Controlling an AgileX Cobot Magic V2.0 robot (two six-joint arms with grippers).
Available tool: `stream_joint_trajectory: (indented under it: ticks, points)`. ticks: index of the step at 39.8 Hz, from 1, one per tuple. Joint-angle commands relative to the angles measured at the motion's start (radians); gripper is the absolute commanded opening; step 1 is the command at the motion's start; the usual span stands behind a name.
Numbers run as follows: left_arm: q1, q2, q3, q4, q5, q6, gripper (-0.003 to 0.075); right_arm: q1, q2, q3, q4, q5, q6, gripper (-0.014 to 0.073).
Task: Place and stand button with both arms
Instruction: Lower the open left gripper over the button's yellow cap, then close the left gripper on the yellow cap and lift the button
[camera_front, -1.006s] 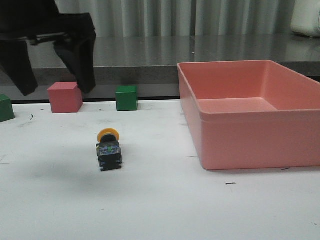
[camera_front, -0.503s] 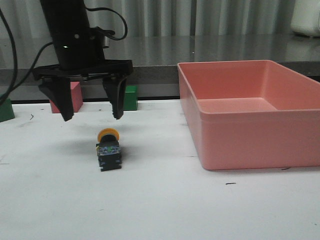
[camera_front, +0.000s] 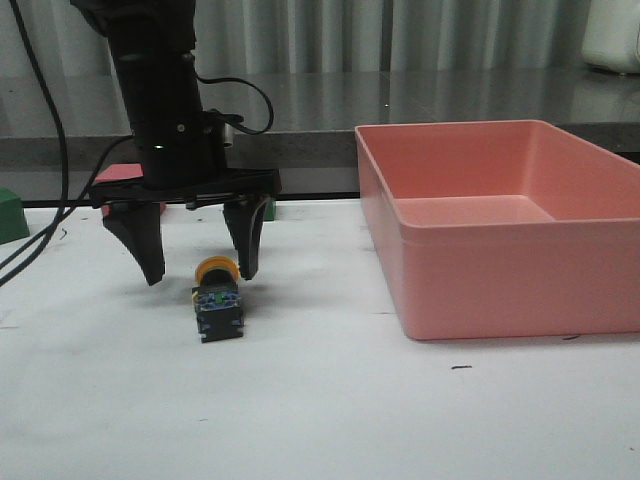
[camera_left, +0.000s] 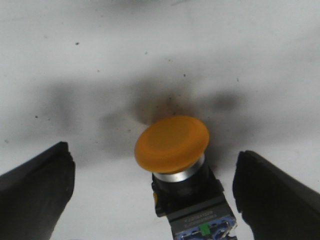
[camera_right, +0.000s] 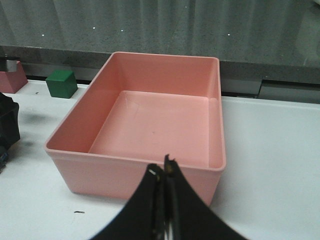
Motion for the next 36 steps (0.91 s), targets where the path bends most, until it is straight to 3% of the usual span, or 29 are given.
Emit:
stream_joint_trajectory:
  ticks: [1,11,36]
  points:
    - [-0.006,-0.059,-0.034,-0.022,0.022,-0.015,0.0592,-0.006,0.006,-0.027,-0.018,-0.087,-0.012,-0.0069]
    - [-0.006,-0.057,-0.034,-0.034,0.012,-0.015,0.0514,-0.006,0.006,-0.027,-0.018,-0.087,-0.012,-0.0069]
    - [-0.027,-0.027,-0.034,-0.044,0.004,-0.008,0.0514,-0.006,0.006,-0.027,-0.018,-0.087,-0.012,-0.0069]
